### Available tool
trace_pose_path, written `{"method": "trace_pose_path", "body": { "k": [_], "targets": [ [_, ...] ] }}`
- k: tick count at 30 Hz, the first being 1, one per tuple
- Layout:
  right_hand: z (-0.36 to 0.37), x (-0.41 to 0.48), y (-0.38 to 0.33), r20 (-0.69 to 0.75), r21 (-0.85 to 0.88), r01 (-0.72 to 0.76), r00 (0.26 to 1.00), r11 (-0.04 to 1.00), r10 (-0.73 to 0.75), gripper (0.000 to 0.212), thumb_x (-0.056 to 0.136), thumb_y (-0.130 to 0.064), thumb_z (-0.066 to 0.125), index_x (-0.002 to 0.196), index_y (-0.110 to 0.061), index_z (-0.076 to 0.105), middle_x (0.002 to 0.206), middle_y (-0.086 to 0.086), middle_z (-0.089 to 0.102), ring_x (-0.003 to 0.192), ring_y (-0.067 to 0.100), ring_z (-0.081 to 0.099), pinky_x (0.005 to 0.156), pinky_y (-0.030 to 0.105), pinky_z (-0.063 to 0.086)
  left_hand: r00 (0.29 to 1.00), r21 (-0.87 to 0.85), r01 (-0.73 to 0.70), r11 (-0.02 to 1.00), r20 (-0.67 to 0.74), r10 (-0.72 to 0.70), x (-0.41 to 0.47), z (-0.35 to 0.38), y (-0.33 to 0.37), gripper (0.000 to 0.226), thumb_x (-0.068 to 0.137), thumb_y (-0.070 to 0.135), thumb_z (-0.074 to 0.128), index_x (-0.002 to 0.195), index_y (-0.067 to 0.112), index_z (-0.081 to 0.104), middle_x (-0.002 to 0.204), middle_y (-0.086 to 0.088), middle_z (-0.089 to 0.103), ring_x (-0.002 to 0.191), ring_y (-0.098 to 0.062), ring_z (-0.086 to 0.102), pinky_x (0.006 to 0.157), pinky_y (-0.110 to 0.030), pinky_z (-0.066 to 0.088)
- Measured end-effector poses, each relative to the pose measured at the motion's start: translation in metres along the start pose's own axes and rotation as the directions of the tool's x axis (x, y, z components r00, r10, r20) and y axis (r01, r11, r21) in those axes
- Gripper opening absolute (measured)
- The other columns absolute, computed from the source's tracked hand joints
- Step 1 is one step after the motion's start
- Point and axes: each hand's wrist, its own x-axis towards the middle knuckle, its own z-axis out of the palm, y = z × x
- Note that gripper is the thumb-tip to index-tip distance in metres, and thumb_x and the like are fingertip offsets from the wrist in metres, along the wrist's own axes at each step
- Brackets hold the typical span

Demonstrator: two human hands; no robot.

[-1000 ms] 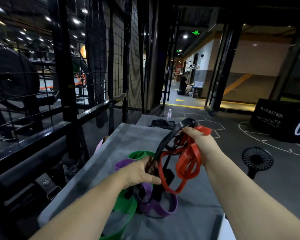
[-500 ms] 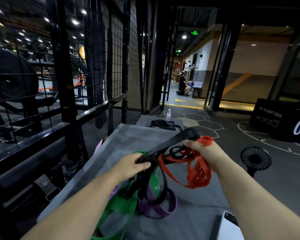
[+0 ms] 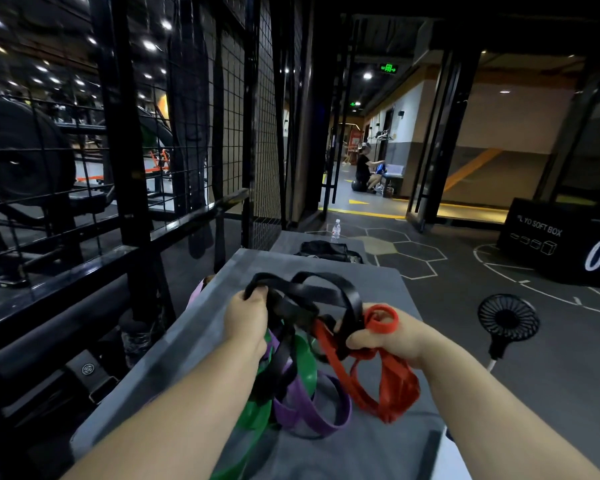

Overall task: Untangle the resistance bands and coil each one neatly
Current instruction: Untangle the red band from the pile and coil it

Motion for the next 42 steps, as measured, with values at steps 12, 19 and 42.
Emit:
{"method": "trace_pose_path", "body": {
  "k": [12,19,42],
  "targets": [
    [-0.009,0.005,-0.013,-0.148,0.340,-0.018,0.986,0.940,0.073,0.032,0.072,-0.009,0.075,0.101,0.002,0.068,0.100,0.025,0.071,0.093,0.043,0.068,0.090,0.052,0.054,0.984,0.793,-0.171,0.585,0.103,0.149,0.026,-0.019,0.001,0.022,0.090,0.026,0.055,0.108,0.018,0.044,0.103,-0.014,0.057,0.078,-0.028,0.053,0.059,-0.033,0.039],
    [-0.022,0.010,-0.014,-0.383,0.369,0.005,0.912,0.929,0.147,0.029,0.075,-0.016,0.081,0.101,-0.012,0.071,0.096,0.013,0.073,0.091,0.030,0.070,0.083,0.046,0.057,0.984,0.698,-0.136,0.703,0.176,0.015,0.034,-0.020,0.033,0.020,0.096,0.018,0.045,0.109,0.007,0.057,0.095,-0.014,0.065,0.078,-0.025,0.059,0.068,-0.035,0.050],
    [-0.028,0.006,-0.036,-0.296,0.571,0.288,0.946,0.769,-0.134,0.031,0.065,-0.014,0.077,0.094,-0.019,0.065,0.072,0.003,0.059,0.056,0.017,0.049,0.055,0.029,0.043,0.635,0.330,-0.312,0.891,0.770,-0.063,-0.039,0.037,0.030,0.048,0.090,0.016,0.065,0.133,0.016,0.044,0.132,0.001,0.053,0.122,-0.011,0.047,0.104,-0.029,0.039]
  ]
}}
